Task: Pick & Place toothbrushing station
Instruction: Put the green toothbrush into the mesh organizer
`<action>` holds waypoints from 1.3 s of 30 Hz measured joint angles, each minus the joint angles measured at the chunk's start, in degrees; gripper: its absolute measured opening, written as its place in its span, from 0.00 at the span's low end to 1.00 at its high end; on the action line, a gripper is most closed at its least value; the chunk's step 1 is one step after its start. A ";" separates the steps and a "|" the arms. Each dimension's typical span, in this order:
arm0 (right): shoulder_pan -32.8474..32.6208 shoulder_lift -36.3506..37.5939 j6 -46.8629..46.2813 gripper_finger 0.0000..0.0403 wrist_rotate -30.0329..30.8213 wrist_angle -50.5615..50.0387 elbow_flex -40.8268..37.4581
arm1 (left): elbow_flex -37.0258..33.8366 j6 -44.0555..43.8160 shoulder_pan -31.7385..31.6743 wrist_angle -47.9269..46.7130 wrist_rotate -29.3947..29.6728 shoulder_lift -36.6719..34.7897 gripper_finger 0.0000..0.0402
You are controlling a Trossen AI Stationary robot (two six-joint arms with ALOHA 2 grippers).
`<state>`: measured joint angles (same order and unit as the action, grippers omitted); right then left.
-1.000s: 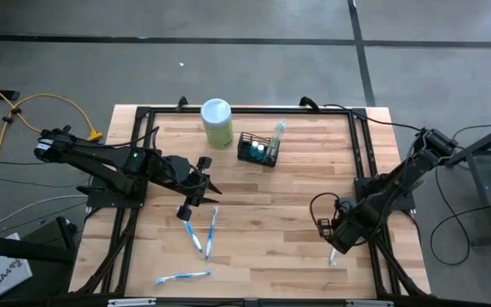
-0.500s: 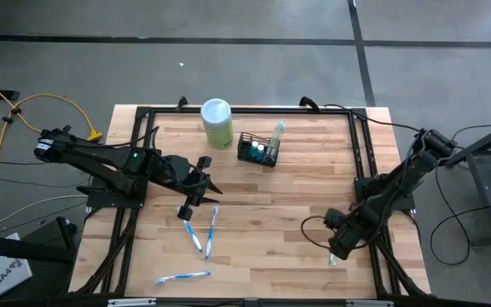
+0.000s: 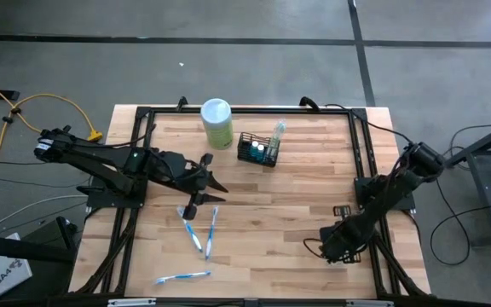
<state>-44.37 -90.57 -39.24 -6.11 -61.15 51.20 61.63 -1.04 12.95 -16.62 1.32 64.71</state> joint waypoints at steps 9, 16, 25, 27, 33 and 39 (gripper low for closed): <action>-0.27 -0.32 8.12 0.29 5.06 -1.22 0.00 | 0.00 -4.54 -0.02 4.68 0.02 0.04 0.27; -1.90 -0.34 11.03 0.35 4.63 -1.43 0.00 | 0.02 -5.45 -0.01 9.23 0.02 2.15 0.27; -8.93 -0.34 12.59 0.39 9.57 -1.02 0.00 | 0.02 -5.44 -0.02 14.26 0.02 6.67 0.27; -10.08 -0.34 12.61 0.39 11.53 -0.10 0.00 | 0.02 -5.44 -0.02 14.51 0.02 7.30 0.27; -12.08 -0.32 12.61 0.39 13.85 3.63 0.00 | 0.02 -5.44 -0.01 14.86 0.02 7.89 0.27; -12.32 -0.32 12.61 0.39 13.95 4.25 0.00 | 0.02 -5.05 -0.01 17.51 0.02 7.89 0.27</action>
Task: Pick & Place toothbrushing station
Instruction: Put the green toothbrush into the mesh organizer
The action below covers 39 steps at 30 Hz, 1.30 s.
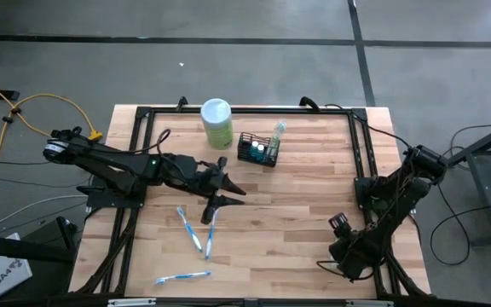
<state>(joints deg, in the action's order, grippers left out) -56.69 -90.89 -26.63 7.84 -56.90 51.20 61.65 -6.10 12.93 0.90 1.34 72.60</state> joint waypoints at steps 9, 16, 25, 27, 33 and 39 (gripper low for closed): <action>0.00 0.00 3.44 0.39 0.21 2.10 0.00 | 0.00 0.05 0.00 0.97 0.00 0.00 0.27; 0.00 0.00 4.28 0.39 0.20 3.26 0.00 | 0.00 0.10 -0.01 0.95 0.00 0.00 0.27; 0.04 0.00 -0.62 0.39 -0.21 4.44 0.00 | 0.00 0.21 0.02 0.91 0.02 0.00 0.27; 0.04 0.00 0.50 0.39 -0.20 4.77 0.00 | 0.00 0.21 0.01 0.91 0.02 0.00 0.27; 0.04 0.00 1.39 0.39 -0.33 5.37 0.00 | 0.00 0.19 0.01 0.91 0.02 0.00 0.27; 0.04 0.00 1.38 0.45 -0.48 5.55 0.00 | 0.00 0.17 0.02 0.91 0.02 -0.01 0.27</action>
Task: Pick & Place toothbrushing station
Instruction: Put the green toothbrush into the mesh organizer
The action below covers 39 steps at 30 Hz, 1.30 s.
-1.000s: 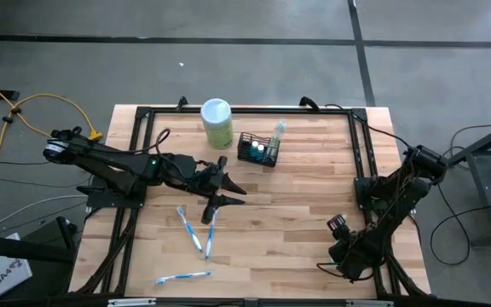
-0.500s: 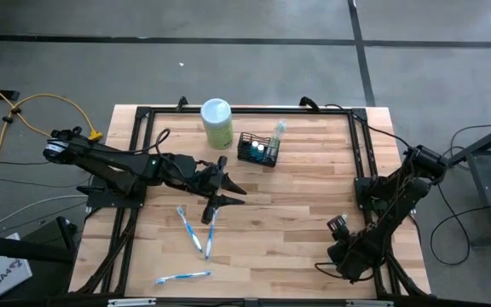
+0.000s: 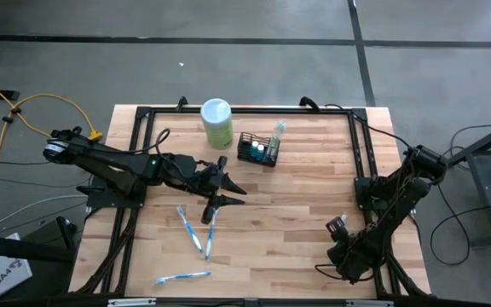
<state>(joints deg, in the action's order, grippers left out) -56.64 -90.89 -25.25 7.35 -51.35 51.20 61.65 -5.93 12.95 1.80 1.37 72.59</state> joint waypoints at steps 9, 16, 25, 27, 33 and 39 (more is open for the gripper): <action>0.00 0.00 3.05 0.56 0.26 -0.23 -0.68 | -0.02 -0.06 -0.02 0.00 0.00 -0.01 0.27; -0.04 0.00 9.61 0.54 0.43 -0.38 -4.09 | -0.04 -0.09 -0.01 -0.02 0.00 -0.01 0.27; 0.17 0.00 11.00 0.53 3.23 -0.11 -5.95 | -0.04 1.37 -0.01 -0.02 0.00 -0.01 0.27; 0.17 0.10 11.56 0.52 3.21 0.72 -6.59 | -0.04 1.39 0.00 -0.02 0.00 -0.01 0.27; 0.17 0.20 11.65 0.52 3.92 1.62 -7.17 | -0.04 1.39 0.00 -0.02 0.00 -0.01 0.27; 0.11 0.15 11.65 0.51 5.34 1.22 -7.22 | -0.04 1.42 -0.01 -0.02 0.00 -0.01 0.27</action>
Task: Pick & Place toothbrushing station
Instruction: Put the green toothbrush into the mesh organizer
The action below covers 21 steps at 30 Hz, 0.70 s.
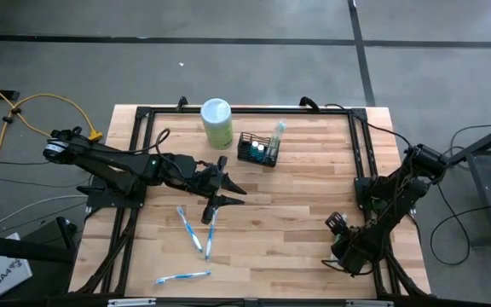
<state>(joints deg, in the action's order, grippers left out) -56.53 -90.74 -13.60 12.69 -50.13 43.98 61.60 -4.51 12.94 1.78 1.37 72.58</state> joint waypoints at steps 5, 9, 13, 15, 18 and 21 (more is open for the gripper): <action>0.00 -0.06 0.00 0.40 -0.15 0.04 -0.04 | 0.00 0.00 -0.01 0.00 0.00 0.00 0.27; 0.02 -0.13 -0.03 0.30 -0.25 0.05 -0.08 | 0.00 0.00 -0.01 0.00 0.00 0.00 0.27; 0.02 -0.15 -0.39 0.20 -0.89 0.04 -0.13 | 0.00 0.01 0.01 0.00 0.00 0.00 0.27; 0.04 -0.15 -1.59 0.16 -0.89 0.04 -0.16 | 0.00 0.02 -0.01 0.00 0.00 0.00 0.27; 0.07 -0.17 -2.93 0.11 -0.46 0.00 -0.19 | 0.00 0.02 -0.01 0.00 0.00 0.00 0.27; 0.13 -0.19 -3.03 0.06 0.47 -0.09 -0.24 | 0.00 0.04 0.01 0.00 0.00 0.00 0.27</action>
<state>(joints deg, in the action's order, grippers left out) -56.40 -90.94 -16.63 13.16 -50.22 43.75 61.60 -4.47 12.95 1.78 1.37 72.58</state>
